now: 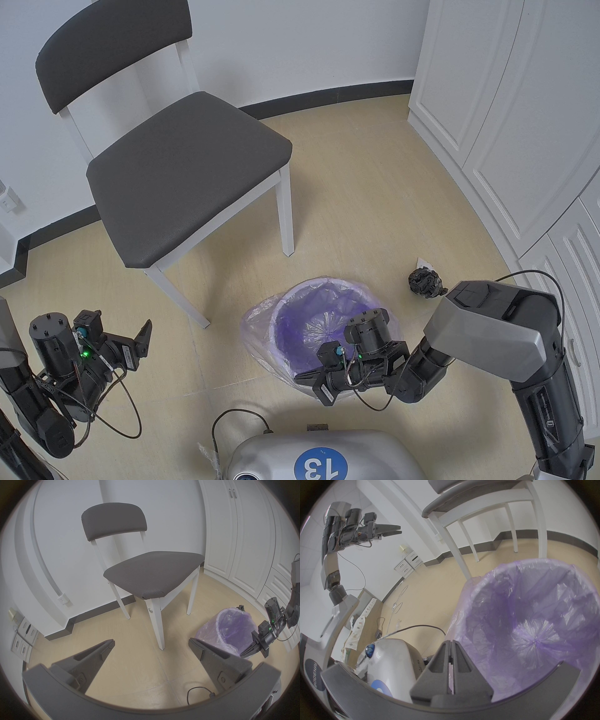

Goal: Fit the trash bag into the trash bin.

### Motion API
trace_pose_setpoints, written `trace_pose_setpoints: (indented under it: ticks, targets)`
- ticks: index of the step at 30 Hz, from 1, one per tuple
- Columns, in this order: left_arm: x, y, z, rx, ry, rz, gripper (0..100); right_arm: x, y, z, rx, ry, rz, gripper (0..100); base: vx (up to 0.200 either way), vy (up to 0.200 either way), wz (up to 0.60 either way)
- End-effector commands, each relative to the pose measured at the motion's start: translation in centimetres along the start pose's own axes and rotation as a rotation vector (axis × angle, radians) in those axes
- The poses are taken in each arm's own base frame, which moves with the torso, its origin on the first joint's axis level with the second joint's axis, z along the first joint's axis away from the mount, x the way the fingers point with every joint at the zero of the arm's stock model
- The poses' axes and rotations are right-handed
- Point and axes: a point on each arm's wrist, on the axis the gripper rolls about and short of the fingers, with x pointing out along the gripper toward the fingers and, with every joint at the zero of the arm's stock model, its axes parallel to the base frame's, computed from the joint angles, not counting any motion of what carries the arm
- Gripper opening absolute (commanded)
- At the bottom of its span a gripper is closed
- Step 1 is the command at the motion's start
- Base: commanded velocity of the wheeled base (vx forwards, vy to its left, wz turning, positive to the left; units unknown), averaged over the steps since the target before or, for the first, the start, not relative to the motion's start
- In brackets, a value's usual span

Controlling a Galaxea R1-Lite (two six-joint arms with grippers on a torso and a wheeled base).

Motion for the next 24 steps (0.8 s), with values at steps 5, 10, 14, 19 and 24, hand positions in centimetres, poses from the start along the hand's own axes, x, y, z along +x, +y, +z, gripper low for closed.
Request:
trace_pose_setpoints:
  ticks: [5,10,14,19,24]
  targets:
    - [-0.1,0.0,0.2,-0.003,-0.016,0.002,100,0.1,-0.8,-0.7,-0.065,0.028,-0.09,0,0.0,0.0,0.0]
    - [0.0,0.0,0.2,-0.004,-0.019,0.004,100,-0.3,-1.3,-0.8,-0.109,0.033,-0.107,0,0.0,0.0,0.0]
    - [0.0,0.0,0.3,-0.004,-0.022,0.004,100,-0.4,-1.3,-1.0,-0.121,0.041,-0.114,0,0.0,0.0,0.0]
    - [-0.1,0.1,0.3,-0.004,-0.024,0.006,100,-1.1,-1.4,0.2,-0.125,0.007,-0.128,0,0.0,0.0,0.0]
    - [-0.1,0.1,0.3,-0.003,-0.024,0.008,100,-2.3,-0.8,1.3,-0.124,-0.016,-0.121,0,0.0,0.0,0.0]
